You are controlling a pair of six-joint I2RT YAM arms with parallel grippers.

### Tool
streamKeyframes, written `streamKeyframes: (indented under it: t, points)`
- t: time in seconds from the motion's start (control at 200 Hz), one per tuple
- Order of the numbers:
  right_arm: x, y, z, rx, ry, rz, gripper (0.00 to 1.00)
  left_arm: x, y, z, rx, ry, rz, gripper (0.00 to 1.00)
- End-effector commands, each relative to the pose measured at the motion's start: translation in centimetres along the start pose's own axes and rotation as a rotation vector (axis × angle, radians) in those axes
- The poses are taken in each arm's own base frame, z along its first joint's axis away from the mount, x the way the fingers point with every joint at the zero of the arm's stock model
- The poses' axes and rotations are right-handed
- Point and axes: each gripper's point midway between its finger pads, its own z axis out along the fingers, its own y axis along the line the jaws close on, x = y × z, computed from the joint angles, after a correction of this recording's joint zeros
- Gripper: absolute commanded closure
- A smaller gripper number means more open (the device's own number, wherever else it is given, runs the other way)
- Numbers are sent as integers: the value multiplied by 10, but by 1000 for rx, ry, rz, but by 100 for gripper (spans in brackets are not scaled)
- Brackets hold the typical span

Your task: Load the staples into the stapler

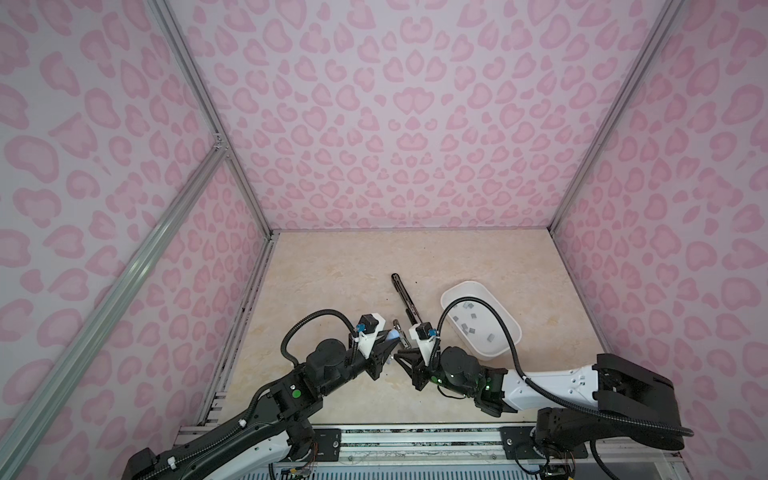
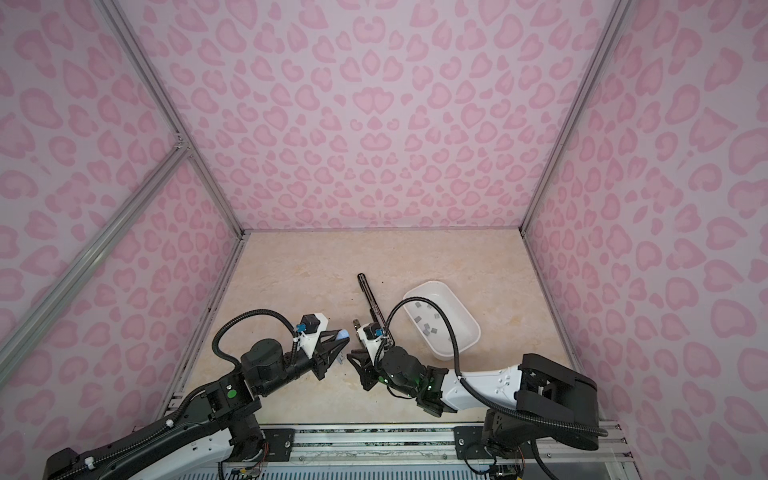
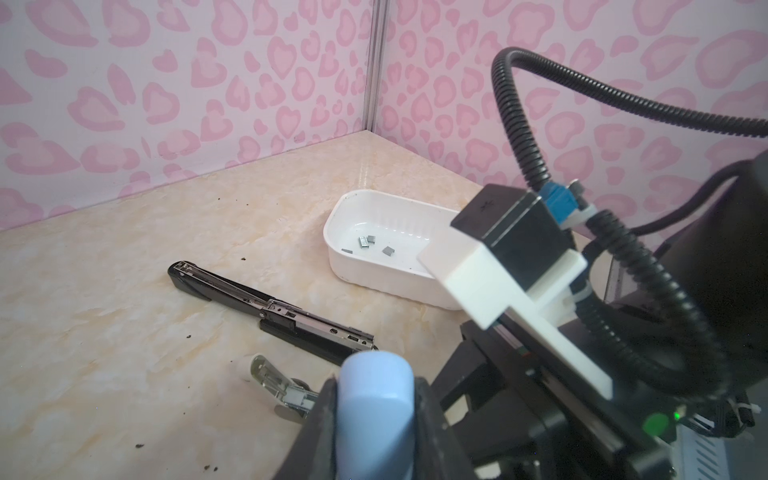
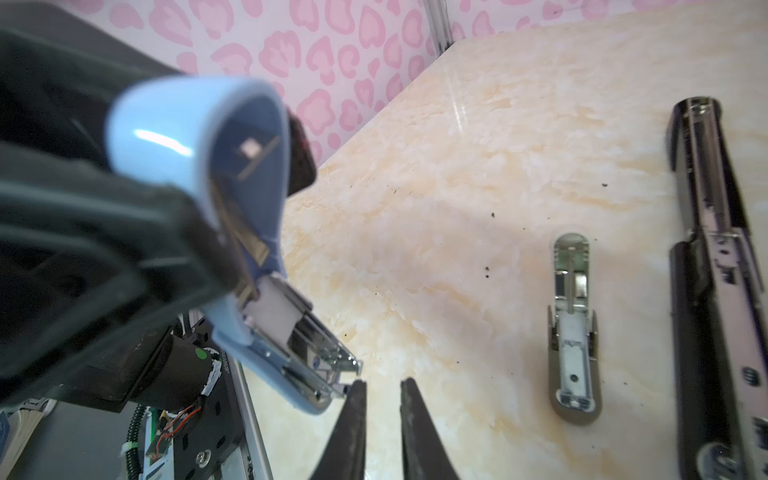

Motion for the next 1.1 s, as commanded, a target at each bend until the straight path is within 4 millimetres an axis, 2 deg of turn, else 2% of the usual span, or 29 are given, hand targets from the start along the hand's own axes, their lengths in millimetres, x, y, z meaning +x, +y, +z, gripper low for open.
streamKeyframes:
  t: [0.0,0.09,0.195,0.335,0.455,0.54,0.685,0.83,1.095]
  points:
    - [-7,-14,-14,59,-46,-46,70,-15,-5,0,25,-69,-7,96]
    - [-11,-12,-27,34,-77,-100,55,-15,-11,0,65,-70,1,96]
    - [-18,-1,-42,-43,-121,-168,36,-15,-27,-1,155,-68,22,96]
    - [-22,25,-54,-182,-145,-251,28,-15,-50,-3,292,-62,44,96]
    - [-20,46,-58,-300,-139,-300,27,-13,-73,-6,432,-40,64,96]
    - [-19,52,-60,-340,-145,-314,27,-12,-82,-7,486,-26,69,96]
    - [-16,54,-61,-366,-156,-319,30,-12,-87,-11,524,-39,74,96]
    - [-10,64,-61,-439,-140,-328,34,-15,-91,-18,549,-64,82,96]
    - [-14,75,-65,-505,-159,-334,40,-15,-97,-21,588,-65,88,96]
